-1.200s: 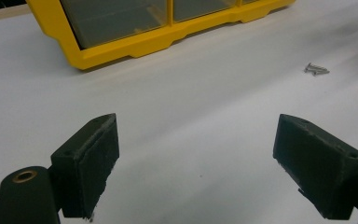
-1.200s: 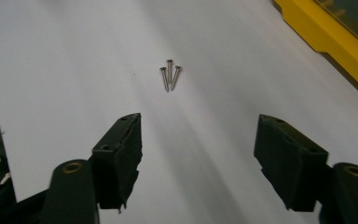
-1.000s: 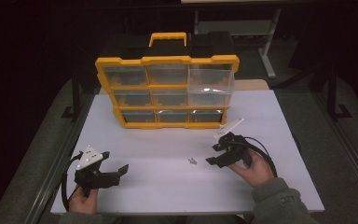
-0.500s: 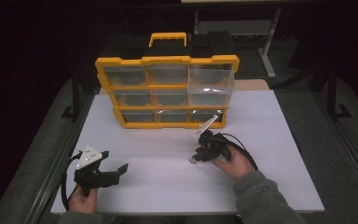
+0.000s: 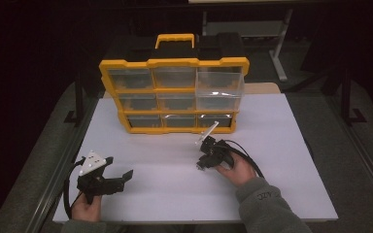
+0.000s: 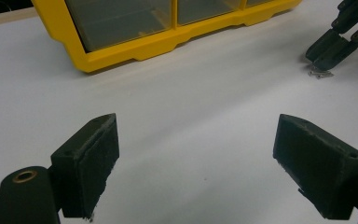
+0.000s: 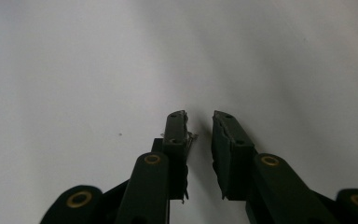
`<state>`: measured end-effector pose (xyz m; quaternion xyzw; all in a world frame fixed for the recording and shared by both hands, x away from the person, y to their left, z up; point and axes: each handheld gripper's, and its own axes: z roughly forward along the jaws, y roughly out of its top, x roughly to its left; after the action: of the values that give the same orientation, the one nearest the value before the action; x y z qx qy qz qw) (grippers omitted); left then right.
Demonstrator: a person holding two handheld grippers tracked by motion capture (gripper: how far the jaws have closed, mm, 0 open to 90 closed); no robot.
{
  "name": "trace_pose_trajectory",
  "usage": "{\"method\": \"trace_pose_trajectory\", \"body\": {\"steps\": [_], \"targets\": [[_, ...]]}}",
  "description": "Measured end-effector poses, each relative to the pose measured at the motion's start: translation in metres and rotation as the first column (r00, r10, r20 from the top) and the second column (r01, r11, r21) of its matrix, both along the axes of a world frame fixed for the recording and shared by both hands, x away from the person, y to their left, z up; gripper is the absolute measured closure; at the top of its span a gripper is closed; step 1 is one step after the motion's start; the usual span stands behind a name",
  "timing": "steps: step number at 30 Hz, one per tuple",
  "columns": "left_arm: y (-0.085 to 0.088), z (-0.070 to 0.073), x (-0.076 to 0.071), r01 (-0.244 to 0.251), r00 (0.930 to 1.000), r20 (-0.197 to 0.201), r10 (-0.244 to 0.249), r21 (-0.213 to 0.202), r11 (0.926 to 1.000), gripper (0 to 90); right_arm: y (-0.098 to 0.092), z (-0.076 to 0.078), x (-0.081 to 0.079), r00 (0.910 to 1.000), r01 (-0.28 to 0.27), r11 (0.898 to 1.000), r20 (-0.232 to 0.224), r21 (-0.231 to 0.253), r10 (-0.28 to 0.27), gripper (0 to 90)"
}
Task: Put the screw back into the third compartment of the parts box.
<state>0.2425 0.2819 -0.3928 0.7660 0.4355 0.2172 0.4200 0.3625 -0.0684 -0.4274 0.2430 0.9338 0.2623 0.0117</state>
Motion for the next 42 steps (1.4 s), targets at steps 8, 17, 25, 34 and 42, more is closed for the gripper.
{"method": "trace_pose_trajectory", "body": {"steps": [8, 17, 25, 34, 42], "targets": [[0.002, 0.000, 0.000, -0.003, 1.0000, -0.001, 0.003, 0.004, 1.0000, 13.7, 0.001, -0.003, -0.002, 0.9994, -0.007, 0.999, 0.034, -0.032, 0.008, 81.8], [0.002, 0.000, 0.000, -0.006, 1.0000, 0.003, 0.006, -0.006, 1.0000, 13.7, -0.001, -0.003, -0.003, 0.9992, 0.000, 1.000, 0.039, -0.022, 0.001, 83.2], [0.002, 0.000, 0.000, -0.006, 1.0000, 0.003, 0.006, -0.006, 1.0000, 13.7, -0.003, -0.002, -0.002, 0.9994, 0.000, 1.000, 0.036, -0.014, 0.000, 83.3], [0.002, 0.000, 0.000, -0.005, 1.0000, 0.003, 0.005, -0.004, 1.0000, 13.7, -0.009, 0.002, -0.003, 0.9997, 0.003, 1.000, 0.023, 0.008, -0.003, 83.2], [0.002, 0.000, 0.000, -0.001, 1.0000, -0.003, 0.001, 0.005, 1.0000, 13.6, -0.030, 0.009, -0.009, 0.9993, 0.033, 0.998, 0.019, 0.046, -0.034, 83.1]]}}
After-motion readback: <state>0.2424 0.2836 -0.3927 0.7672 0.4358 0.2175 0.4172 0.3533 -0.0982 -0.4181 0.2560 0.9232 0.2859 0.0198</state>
